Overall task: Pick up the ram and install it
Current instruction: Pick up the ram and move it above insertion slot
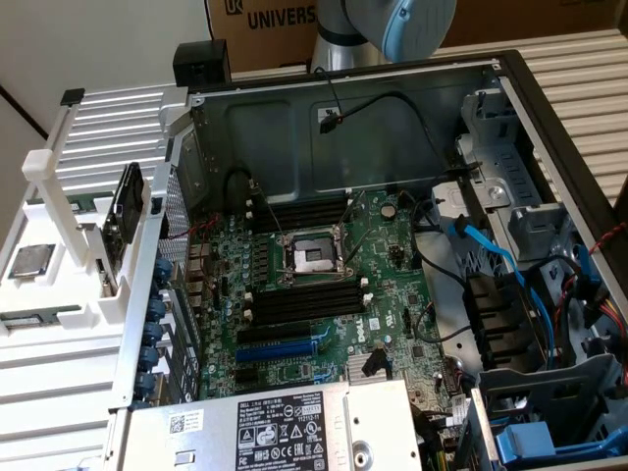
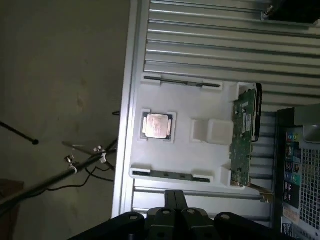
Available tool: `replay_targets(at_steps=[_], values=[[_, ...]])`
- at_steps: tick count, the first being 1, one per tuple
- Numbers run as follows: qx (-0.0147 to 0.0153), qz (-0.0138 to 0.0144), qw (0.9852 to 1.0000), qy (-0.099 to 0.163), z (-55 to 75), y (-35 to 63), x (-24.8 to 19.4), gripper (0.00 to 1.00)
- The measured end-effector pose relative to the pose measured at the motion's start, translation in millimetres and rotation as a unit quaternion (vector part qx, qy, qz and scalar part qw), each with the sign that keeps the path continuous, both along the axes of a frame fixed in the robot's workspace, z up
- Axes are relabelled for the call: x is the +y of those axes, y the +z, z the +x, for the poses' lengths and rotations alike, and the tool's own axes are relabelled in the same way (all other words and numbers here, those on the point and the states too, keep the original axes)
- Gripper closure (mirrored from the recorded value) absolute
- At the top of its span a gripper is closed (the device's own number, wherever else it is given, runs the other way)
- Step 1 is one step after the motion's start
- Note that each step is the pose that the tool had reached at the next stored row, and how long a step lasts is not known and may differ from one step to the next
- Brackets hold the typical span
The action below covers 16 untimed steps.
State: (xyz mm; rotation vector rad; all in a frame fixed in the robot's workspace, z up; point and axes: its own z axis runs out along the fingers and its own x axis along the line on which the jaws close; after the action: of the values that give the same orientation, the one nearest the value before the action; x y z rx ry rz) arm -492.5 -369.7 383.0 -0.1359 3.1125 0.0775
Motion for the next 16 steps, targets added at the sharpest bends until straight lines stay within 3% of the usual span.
replay_targets(at_steps=[5, 11, 13, 14, 16], values=[[0.0000, 0.0000, 0.9990, 0.045, 0.0, -0.1, 0.0, 0.90], [0.0000, 0.0000, 0.9950, 0.100, 0.0, -0.8, 0.0, 0.90], [0.0000, 0.0000, 0.9930, 0.118, 0.0, -1.2, 0.0, 0.90], [0.0000, 0.0000, 0.9880, 0.154, 0.0, -2.2, 0.0, 0.90], [0.0000, 0.0000, 0.9850, 0.172, 0.0, -2.7, 0.0, 0.90]])
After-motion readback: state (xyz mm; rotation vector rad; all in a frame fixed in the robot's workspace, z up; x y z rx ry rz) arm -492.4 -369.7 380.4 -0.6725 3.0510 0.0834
